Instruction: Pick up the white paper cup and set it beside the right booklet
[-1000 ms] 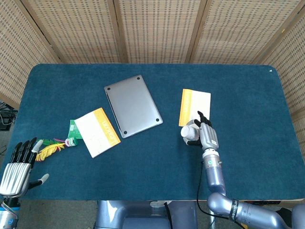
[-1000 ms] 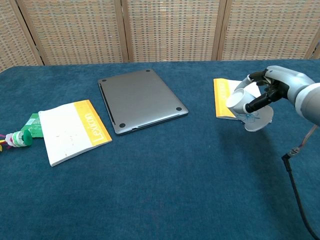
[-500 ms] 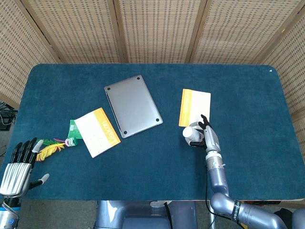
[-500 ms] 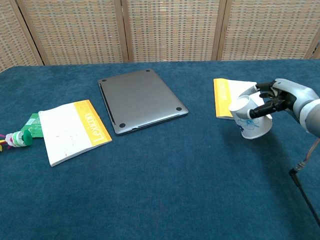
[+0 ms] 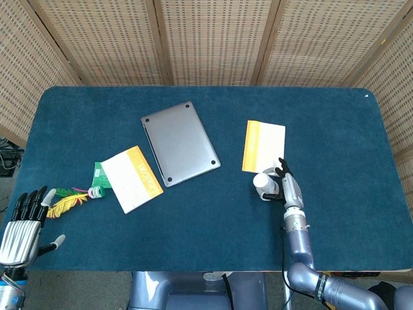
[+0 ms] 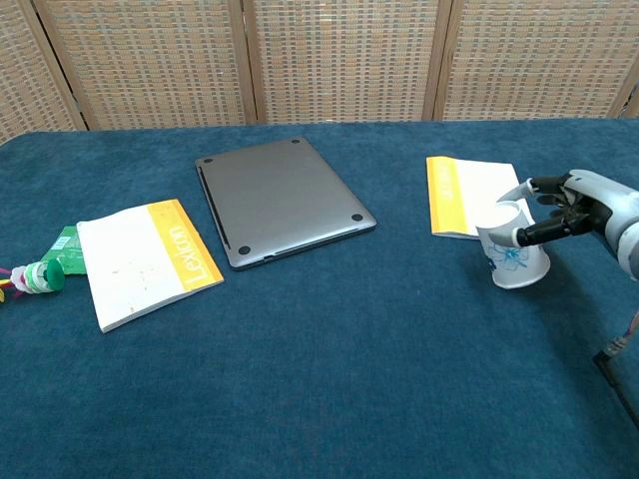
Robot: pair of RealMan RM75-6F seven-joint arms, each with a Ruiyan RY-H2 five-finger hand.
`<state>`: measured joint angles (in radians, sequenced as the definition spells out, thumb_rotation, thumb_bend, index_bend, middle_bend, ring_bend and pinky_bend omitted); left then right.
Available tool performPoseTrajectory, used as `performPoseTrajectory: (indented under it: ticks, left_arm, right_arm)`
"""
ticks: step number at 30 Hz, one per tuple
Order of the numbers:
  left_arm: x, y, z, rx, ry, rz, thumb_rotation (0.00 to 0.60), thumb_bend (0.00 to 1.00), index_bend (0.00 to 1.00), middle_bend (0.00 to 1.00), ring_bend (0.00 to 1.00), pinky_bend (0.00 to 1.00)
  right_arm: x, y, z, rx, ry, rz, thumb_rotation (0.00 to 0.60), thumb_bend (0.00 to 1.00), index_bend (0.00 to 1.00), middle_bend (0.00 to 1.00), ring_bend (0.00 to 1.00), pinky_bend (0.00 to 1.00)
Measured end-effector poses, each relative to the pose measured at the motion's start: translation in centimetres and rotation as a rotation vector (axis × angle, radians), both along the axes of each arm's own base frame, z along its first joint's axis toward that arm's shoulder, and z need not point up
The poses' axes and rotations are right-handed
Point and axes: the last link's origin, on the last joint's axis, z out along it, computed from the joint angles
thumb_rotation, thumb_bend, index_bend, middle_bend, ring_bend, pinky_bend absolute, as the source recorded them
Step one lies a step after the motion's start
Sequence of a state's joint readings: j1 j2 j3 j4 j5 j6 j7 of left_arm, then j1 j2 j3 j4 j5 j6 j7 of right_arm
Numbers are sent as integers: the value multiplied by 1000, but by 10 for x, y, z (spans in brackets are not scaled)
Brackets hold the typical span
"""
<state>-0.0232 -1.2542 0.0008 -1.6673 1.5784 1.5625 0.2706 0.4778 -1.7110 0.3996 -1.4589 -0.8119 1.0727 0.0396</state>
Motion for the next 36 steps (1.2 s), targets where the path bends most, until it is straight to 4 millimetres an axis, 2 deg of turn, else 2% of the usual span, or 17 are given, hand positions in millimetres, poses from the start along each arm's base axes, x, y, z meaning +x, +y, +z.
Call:
performPoseTrajectory:
  ticks: [5,10,12,23,29,34,36]
  left_arm:
    - [0,0,1,3,1,4,600,146,0,0,0,0]
    - [0,0,2,6,-2,5,600,145,0,0,0,0]
    - [0,0,3,7,-4,4,600,145,0,0,0,0]
    - [-1,0,6,18,-11,5,600,146,0,0,0,0]
    - [-4,2,10,37,-23,16,600,145,0,0,0,0]
    - [-6,4,12,44,-26,23,600,144,0,0,0,0]
    - [-7,4,13,46,-31,24,600,142,0,0,0,0]
  right_arm:
    - [-12,5,3,1,56,-6,600,379,383,0,0,0]
    - [-17,11,10,-11,89,13,600,378,207,0,0,0]
    - [-17,15,15,-19,100,29,600,378,172,0,0,0]
    - [-18,39,43,-49,154,120,600,364,128,0,0,0]
    - [-21,57,65,-56,300,241,600,298,87,0,0,0]
    - [-27,77,89,-102,476,357,600,161,9,0,0,0]
    - [-30,84,96,-133,542,384,600,139,0,0,0,0]
